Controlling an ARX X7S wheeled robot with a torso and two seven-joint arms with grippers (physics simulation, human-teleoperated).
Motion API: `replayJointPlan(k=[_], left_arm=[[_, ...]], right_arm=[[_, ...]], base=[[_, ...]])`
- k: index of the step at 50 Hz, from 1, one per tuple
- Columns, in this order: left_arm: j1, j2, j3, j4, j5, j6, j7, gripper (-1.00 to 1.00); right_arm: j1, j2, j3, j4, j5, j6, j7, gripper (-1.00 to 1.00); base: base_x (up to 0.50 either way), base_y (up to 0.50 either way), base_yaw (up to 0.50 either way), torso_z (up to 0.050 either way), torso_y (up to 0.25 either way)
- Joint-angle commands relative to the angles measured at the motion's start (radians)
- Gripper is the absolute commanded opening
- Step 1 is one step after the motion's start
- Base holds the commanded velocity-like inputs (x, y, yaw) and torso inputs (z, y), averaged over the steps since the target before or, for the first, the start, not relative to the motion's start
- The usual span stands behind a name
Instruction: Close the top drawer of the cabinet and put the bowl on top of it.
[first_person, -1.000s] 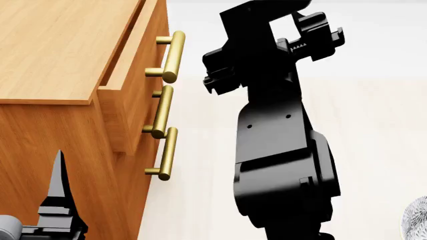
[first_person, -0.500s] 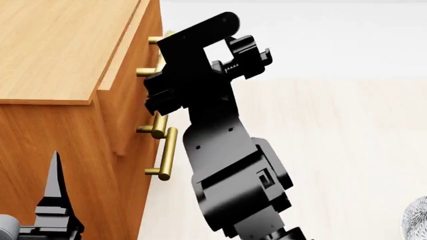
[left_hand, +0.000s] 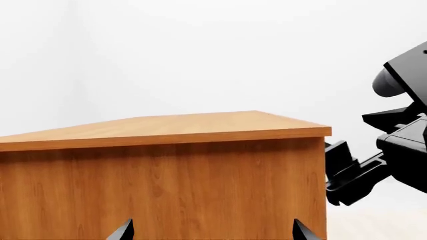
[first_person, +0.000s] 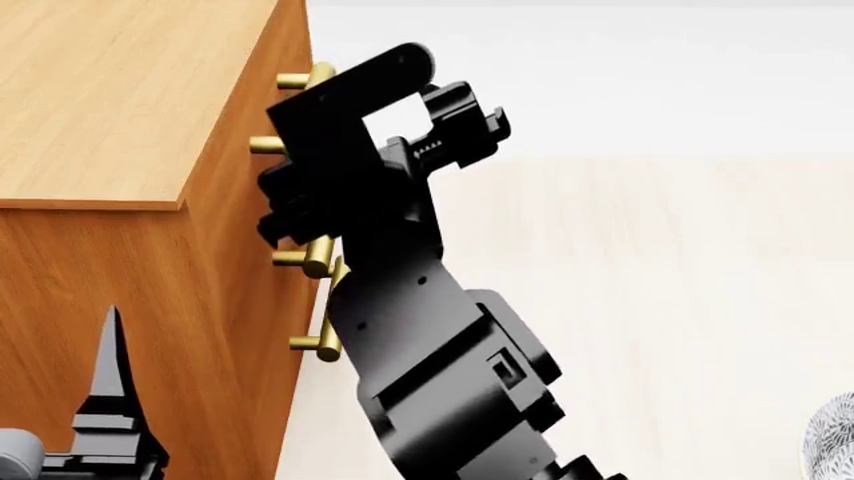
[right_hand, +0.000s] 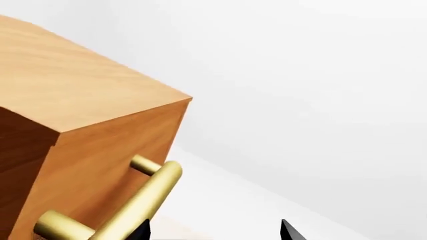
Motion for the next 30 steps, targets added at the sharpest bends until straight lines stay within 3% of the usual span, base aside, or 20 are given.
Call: replayJointPlan(k=[1,20,30], left_arm=[[-0.001,-0.006,0.001,-0.006,-0.004,0.004,-0.007,1.0],[0.002,-0.011,0.004,-0.001,-0.017,0.007,-0.016,1.0],[0.01,-0.016,0.002,0.004,-0.024,0.013,-0.022,1.0]], right_arm=[[-0.011,-0.006,-0.084,-0.055,0.169,-0.009,-0.02,1.0],[0.079,0.227,-0.044,-0.4,0.206,0.252,0.065,1.0],[0.139,0.393,-0.008,-0.678,0.264,0.471,0.105,1.0]], base=[[0.0,0.0,0.0,0.0,0.0],[0.0,0.0,0.0,0.0,0.0],[0.0,0.0,0.0,0.0,0.0]])
